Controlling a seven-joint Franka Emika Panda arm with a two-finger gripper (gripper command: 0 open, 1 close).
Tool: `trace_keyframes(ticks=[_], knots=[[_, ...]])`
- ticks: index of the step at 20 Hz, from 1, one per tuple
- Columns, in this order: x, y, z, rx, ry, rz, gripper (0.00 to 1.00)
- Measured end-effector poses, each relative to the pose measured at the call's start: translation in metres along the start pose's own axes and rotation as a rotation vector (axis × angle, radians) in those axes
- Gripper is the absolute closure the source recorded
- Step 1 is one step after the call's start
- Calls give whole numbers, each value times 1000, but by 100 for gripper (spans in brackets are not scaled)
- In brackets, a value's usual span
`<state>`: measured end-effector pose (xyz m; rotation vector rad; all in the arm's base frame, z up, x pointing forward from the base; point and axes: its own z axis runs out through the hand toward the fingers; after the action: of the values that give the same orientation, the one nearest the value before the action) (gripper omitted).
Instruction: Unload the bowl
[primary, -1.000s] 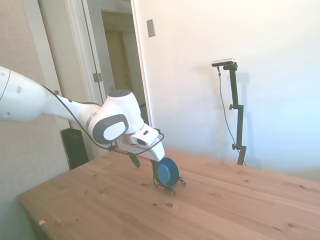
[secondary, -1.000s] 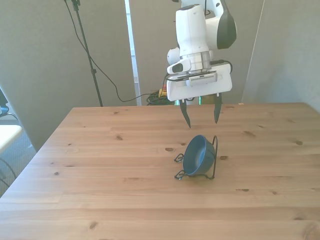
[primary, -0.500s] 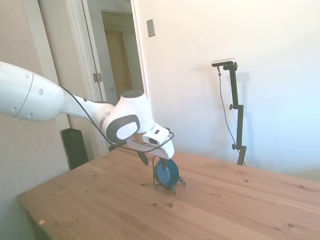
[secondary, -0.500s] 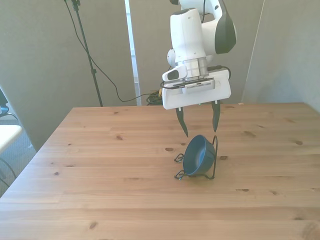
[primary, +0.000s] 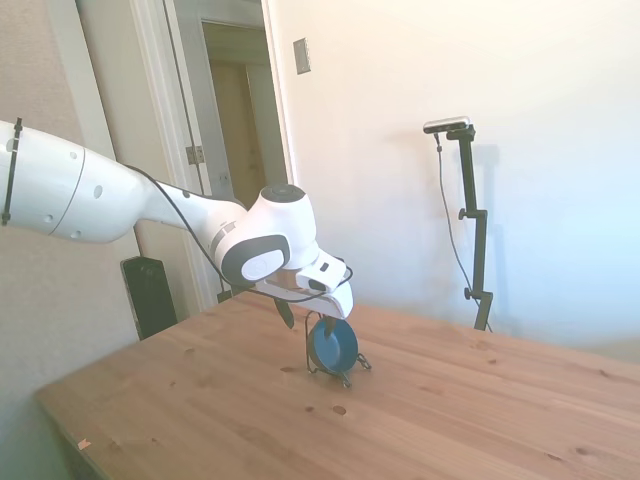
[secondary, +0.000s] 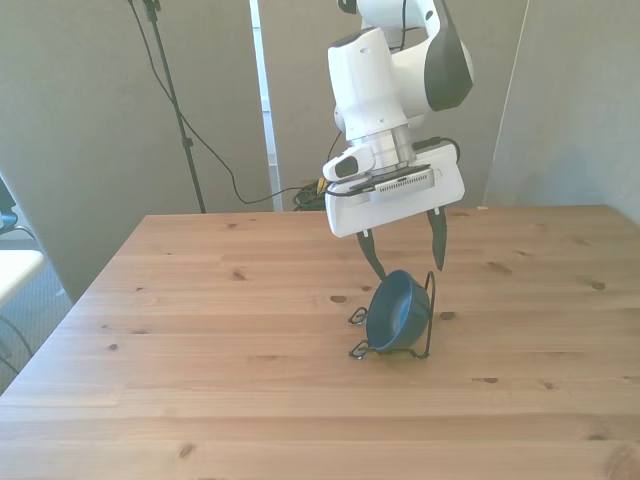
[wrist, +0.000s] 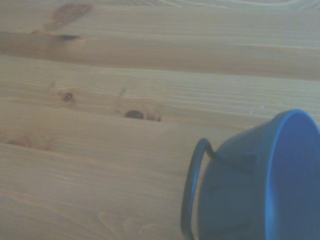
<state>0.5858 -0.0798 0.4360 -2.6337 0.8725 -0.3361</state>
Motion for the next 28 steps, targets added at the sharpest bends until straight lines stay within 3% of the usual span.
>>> trace_keyframes(ticks=[21,28], knots=[[3,-3,3,33,-106,-35,0],[7,1,-1,22,-81,-24,0]])
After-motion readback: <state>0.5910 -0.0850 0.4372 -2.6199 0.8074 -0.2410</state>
